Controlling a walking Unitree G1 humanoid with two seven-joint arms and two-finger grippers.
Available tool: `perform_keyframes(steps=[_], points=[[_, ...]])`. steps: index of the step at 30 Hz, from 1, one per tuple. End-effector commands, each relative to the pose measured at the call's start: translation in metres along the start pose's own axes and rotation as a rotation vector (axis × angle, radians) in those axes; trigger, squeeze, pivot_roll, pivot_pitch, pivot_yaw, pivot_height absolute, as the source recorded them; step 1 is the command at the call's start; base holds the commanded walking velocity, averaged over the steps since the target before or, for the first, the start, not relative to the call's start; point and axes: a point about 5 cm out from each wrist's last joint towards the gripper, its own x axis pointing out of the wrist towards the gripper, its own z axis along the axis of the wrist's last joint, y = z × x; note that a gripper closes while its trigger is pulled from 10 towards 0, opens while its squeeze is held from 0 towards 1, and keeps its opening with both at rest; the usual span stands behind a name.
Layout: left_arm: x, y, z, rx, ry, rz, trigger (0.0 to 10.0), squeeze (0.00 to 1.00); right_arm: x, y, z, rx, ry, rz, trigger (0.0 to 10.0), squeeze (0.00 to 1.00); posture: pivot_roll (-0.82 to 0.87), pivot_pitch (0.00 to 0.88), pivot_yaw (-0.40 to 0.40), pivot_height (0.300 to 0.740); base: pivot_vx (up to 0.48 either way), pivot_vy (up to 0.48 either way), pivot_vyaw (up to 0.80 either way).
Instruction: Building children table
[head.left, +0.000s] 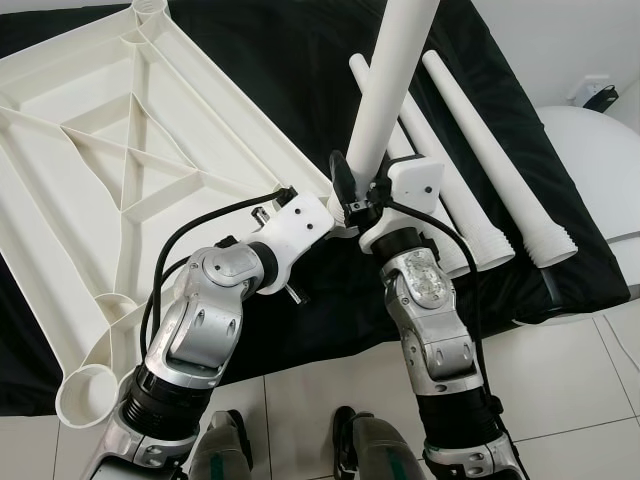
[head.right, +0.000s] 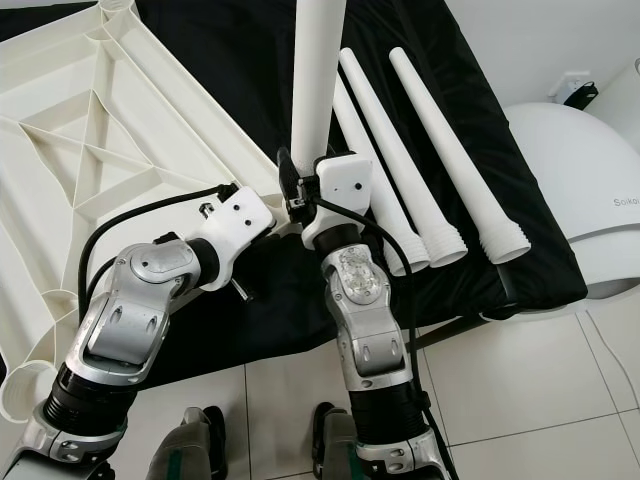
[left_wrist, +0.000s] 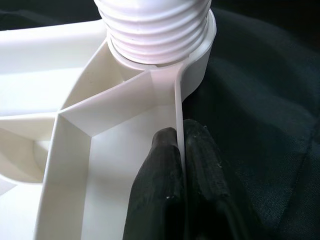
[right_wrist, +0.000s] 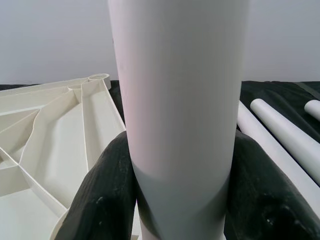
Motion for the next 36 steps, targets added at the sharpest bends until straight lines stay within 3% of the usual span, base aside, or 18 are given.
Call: perform_keyframes(steps=[1, 12, 19, 21, 22, 31, 32, 35, 36], points=[[0.001, 0.003, -0.024, -0.033, 0.103, 0.115, 10.0, 0.0, -0.008, -0.014, -0.018, 0.006, 0.096, -0.128, 10.0, 0.0, 0.07, 0.24, -0.029, 0.74, 0.0, 0.0, 0.0], [0.001, 0.003, -0.025, -0.02, 0.103, 0.112, 10.0, 0.0, -0.009, -0.018, -0.02, 0.009, 0.106, -0.09, 10.0, 0.0, 0.07, 0.229, -0.03, 0.74, 0.0, 0.0, 0.0], [0.002, 0.001, -0.024, -0.023, 0.095, 0.103, 10.0, 0.0, -0.01, -0.041, -0.025, -0.027, 0.135, -0.053, 10.0, 0.0, 0.06, 0.22, -0.036, 0.74, 0.0, 0.0, 0.0], [0.002, 0.001, -0.024, -0.023, 0.095, 0.103, 10.0, 0.0, -0.01, -0.041, -0.025, -0.027, 0.135, -0.053, 10.0, 0.0, 0.06, 0.22, -0.036, 0.74, 0.0, 0.0, 0.0], [0.002, 0.001, -0.024, -0.031, 0.089, 0.102, 10.0, 1.0, -0.009, -0.042, -0.025, -0.032, 0.137, -0.052, 10.0, 0.0, 0.06, 0.22, -0.037, 0.74, 0.0, 0.0, 0.0], [0.001, 0.004, -0.024, -0.016, 0.091, 0.106, 10.0, 1.0, -0.007, -0.046, -0.024, -0.027, 0.137, -0.011, 10.0, 0.0, 0.06, 0.223, -0.034, 0.74, 0.0, 0.0, 0.0], [0.0, 0.005, -0.024, -0.008, 0.094, 0.103, 10.0, 0.0, -0.007, -0.047, -0.024, -0.024, 0.134, 0.001, 10.0, 0.0, 0.06, 0.226, -0.032, 0.74, 0.0, 0.0, 0.0], [-0.001, 0.005, -0.025, -0.003, 0.095, 0.1, 10.0, 0.0, -0.008, -0.049, -0.023, -0.019, 0.129, 0.006, 10.0, 0.0, 0.06, 0.228, -0.031, 0.74, 0.0, 0.0, 0.0], [-0.001, 0.006, -0.026, 0.001, 0.098, 0.099, 10.0, 0.0, -0.008, -0.053, -0.022, -0.011, 0.121, -0.009, 10.0, 1.0, 0.06, 0.231, -0.029, 0.74, 0.0, 0.0, 0.0]])
